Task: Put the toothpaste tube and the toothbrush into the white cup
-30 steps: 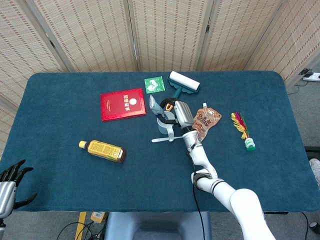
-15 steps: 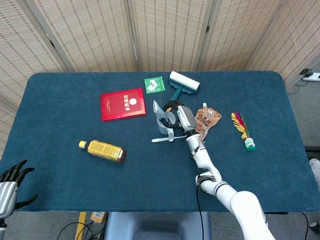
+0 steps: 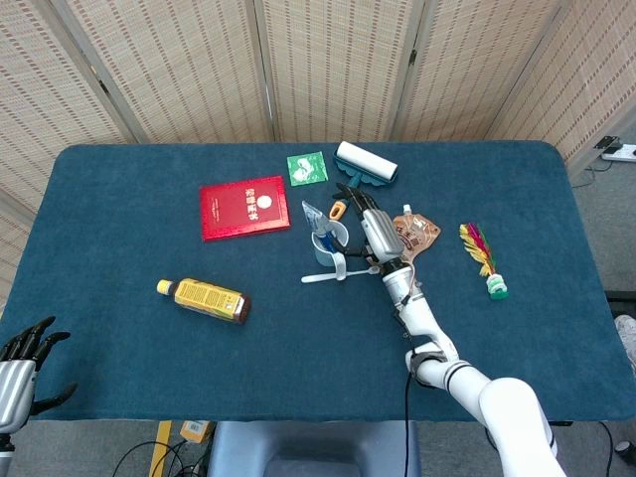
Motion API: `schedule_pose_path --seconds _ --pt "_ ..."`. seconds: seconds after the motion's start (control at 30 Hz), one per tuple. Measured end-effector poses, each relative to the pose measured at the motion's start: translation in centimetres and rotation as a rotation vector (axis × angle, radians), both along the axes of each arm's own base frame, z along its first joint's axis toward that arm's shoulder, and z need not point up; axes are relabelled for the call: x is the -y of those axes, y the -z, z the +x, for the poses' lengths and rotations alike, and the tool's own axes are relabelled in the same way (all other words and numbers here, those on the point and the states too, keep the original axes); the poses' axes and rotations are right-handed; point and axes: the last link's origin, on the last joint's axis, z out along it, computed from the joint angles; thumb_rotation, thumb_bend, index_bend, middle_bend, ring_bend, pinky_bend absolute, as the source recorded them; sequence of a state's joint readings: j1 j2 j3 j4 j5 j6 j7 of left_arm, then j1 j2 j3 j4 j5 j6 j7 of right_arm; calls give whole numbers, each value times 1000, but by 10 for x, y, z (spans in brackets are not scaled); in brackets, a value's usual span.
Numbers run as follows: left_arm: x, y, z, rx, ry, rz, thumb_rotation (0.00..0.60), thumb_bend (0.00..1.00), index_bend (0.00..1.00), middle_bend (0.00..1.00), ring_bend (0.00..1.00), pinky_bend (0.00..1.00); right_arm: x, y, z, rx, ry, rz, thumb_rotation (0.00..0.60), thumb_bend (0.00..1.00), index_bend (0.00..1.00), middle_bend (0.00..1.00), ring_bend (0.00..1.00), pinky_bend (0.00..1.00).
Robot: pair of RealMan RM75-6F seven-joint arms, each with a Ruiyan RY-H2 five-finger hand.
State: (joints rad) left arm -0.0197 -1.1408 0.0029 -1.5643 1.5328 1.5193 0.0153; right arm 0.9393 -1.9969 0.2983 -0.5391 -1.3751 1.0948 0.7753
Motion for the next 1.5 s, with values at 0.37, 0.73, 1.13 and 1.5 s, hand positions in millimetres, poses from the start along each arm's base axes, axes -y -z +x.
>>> schedule_pose_path --seconds 0.37,0.73,1.13,1.5 --pt "-3 5 10 7 33 -11 600 221 268 113 139 201 -19 -58 -46 -132 -40 -86 600 290 103 316 238 305" --pt "-1 7 17 14 59 -13 600 221 268 113 139 201 -48 -56 -93 -476 -83 6 600 301 354 434 288 350" --pt "7 4 13 13 39 -8 600 221 268 113 139 201 -53 -36 -92 -693 -159 53 600 378 364 381 227 280" --pt "8 2 10 13 32 -9 600 221 268 113 139 201 -53 -10 -82 -806 -209 61 600 393 364 355 178 222"
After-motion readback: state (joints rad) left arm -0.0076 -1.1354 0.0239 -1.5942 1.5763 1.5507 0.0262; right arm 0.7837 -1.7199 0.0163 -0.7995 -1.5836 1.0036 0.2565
